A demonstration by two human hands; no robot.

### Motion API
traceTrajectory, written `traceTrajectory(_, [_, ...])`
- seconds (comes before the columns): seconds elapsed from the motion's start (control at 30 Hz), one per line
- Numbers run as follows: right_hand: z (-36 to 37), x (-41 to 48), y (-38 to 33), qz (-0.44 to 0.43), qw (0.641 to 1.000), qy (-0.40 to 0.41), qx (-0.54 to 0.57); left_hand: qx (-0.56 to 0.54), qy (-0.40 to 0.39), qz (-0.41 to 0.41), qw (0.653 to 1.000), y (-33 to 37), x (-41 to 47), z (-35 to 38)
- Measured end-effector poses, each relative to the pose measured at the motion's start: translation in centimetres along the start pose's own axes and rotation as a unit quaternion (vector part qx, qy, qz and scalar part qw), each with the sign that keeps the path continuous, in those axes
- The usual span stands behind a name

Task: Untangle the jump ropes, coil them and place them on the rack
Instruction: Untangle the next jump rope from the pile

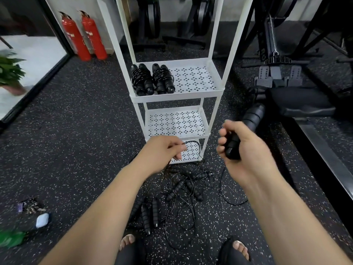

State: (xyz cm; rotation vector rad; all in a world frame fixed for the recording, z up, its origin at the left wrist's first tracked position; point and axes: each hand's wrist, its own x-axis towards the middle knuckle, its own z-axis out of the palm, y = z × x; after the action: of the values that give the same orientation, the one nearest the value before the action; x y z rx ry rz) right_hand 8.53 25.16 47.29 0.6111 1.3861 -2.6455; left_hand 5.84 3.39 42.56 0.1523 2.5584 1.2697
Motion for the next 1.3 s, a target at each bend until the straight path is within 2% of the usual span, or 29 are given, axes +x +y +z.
traceTrajectory(0.17, [1.6, -1.3, 3.0, 0.051, 0.992, -0.048, -0.101, 0.016, 0.054, 0.074, 0.996, 3.2, -1.0, -0.8])
traceTrajectory(0.37, [2.8, -1.9, 4.4, 0.022, 0.996, -0.018, -0.084, 0.045, 0.044, 0.130, 0.989, 4.0, -2.0, -1.6])
traceTrajectory(0.6, [2.4, -1.6, 3.4, -0.026, 0.995, -0.007, -0.096, -0.040, 0.007, 0.104, 0.994, 3.1, -1.7, -1.0])
traceTrajectory(0.73, [2.0, -1.2, 3.1, -0.034, 0.989, -0.003, -0.147, -0.039, 0.017, 0.105, 0.994, 3.6, -2.3, -1.1])
traceTrajectory(0.97, [2.1, -1.6, 3.4, -0.016, 0.993, 0.001, -0.118, -0.014, 0.020, 0.127, 0.992, 3.9, -2.2, -0.9])
traceTrajectory(1.1, [2.4, -1.6, 2.7, -0.022, 0.995, -0.013, -0.100, -0.002, -0.008, 0.099, 0.995, 2.7, -1.6, 0.0])
traceTrajectory(1.3, [2.6, -1.8, 1.3, -0.035, 0.997, -0.034, -0.058, 0.057, -0.139, -0.028, 0.988, -3.5, 1.1, 2.5])
